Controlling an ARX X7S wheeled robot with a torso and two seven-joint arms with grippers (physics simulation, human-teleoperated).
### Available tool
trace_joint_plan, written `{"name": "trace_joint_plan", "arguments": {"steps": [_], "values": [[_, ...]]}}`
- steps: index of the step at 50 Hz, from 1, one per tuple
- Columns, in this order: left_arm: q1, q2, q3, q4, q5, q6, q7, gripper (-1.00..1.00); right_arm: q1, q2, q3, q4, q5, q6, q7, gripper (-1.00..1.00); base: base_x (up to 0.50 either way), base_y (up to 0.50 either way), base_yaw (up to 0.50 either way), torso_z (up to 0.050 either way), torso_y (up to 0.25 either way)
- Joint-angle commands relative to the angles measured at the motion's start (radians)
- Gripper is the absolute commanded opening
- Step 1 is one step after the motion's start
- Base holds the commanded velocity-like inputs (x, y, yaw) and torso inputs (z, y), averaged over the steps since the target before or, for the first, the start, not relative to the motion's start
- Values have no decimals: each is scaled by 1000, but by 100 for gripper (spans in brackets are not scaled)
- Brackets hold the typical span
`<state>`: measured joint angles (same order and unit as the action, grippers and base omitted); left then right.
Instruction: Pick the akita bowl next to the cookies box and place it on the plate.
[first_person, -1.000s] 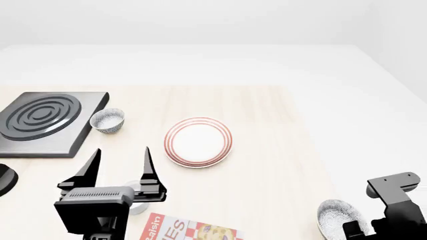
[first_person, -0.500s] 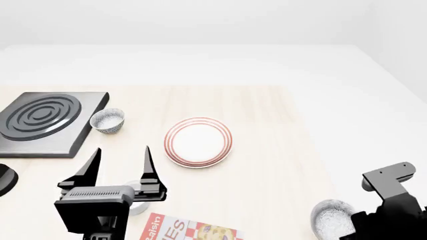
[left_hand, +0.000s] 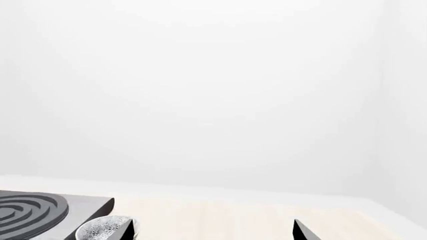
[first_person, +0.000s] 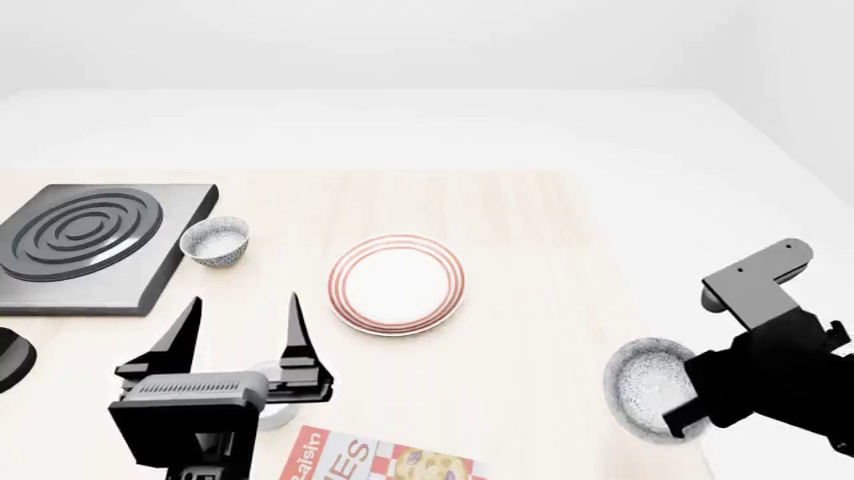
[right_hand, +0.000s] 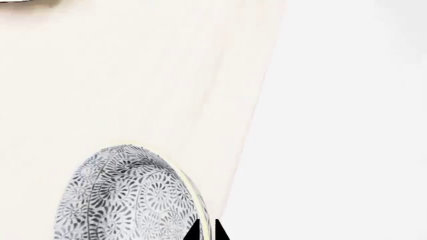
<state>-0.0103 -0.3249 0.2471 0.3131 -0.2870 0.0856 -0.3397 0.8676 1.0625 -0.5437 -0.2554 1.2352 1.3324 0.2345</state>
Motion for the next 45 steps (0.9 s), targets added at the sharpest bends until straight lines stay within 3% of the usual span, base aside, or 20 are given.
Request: {"name": "trace_joint_plan", "arguments": {"steps": [1, 13, 21, 26, 28, 36, 42, 45], "values": [[4, 19, -17, 0, 16, 2, 13, 100, 289, -115, -15, 20, -87, 96, -55, -100, 0, 0, 0, 0, 0], [7, 5, 6, 2, 29, -22, 19, 100, 494, -316, -144, 301, -313, -98, -219, -100, 0, 0, 0, 0, 0], [23, -18, 12, 1, 24, -4, 43, 100, 582, -608, -295, 806, -540, -431, -424, -100, 0, 0, 0, 0, 0], [38, -29, 21, -10, -6, 19, 80, 100, 675, -843, -314, 1304, -641, -731, -541, -100, 0, 0, 0, 0, 0], [55, -32, 22, -6, -11, 42, 89, 100, 716, -965, -305, 1563, -681, -880, -590, -100, 0, 0, 0, 0, 0], [69, -49, 0, -18, -43, 54, 97, 100, 702, -1061, 108, 1564, -797, -863, -578, -100, 0, 0, 0, 0, 0], [75, -59, -33, -25, -75, 62, 90, 100, 688, -1062, 98, 1564, -464, -830, -477, -100, 0, 0, 0, 0, 2], [90, -64, -35, -23, -74, 79, 96, 100, 677, -1062, -71, 1564, -263, -842, -490, -100, 0, 0, 0, 0, 0]]}}
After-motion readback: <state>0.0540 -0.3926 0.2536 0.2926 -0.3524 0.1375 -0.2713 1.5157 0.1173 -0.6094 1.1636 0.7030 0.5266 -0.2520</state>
